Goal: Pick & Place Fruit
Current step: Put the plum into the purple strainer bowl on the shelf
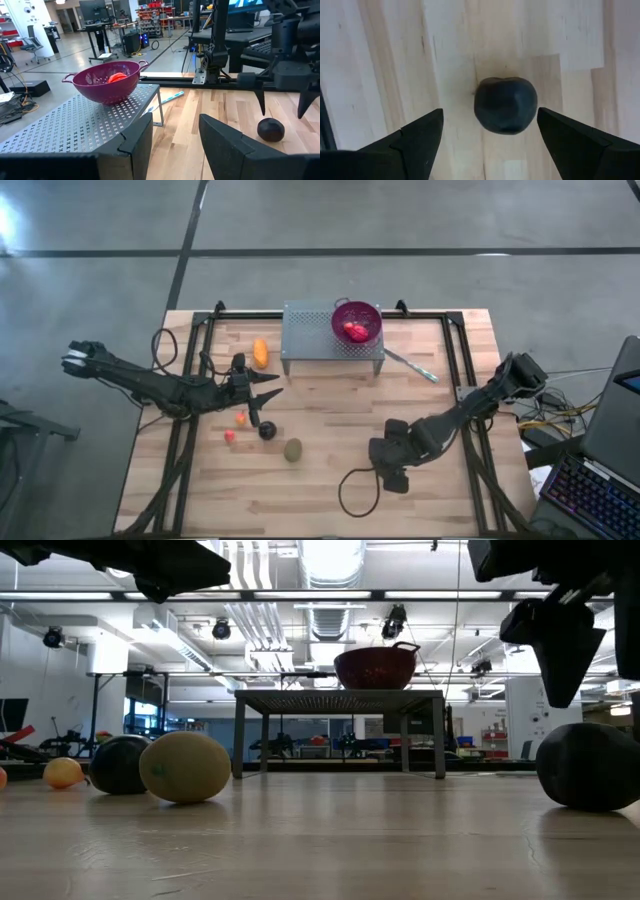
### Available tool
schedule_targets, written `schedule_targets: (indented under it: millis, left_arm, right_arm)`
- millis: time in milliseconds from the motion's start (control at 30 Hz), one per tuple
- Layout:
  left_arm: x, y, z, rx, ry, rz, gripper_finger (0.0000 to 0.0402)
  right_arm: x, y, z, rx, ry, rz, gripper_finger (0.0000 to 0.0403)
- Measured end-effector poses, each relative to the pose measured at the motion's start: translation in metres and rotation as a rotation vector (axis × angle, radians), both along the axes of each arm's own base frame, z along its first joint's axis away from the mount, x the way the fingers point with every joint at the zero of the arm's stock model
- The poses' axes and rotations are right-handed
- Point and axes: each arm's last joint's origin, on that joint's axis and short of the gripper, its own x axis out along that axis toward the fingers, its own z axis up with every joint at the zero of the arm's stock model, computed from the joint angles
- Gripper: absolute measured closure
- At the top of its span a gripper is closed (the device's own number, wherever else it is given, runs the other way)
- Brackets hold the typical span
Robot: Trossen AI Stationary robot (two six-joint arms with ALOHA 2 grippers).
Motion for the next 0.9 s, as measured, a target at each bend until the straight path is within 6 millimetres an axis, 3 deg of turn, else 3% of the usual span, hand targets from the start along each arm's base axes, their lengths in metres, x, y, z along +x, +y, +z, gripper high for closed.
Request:
schedule_targets:
  millis: [233, 900]
  left_arm:
    - [0.0, 0.0, 0.0, 0.0, 0.0, 0.0, 0.0234]
    - [0.0, 0.0, 0.0, 0.0, 0.0, 0.0, 0.0234]
  right_arm:
    - [-0.003, -0.002, -0.015, 0.009, -0.013, -0.008, 0.0096]
    - [-0.007, -0.004, -0.064, 0.029, -0.044, -0.012, 0.0062]
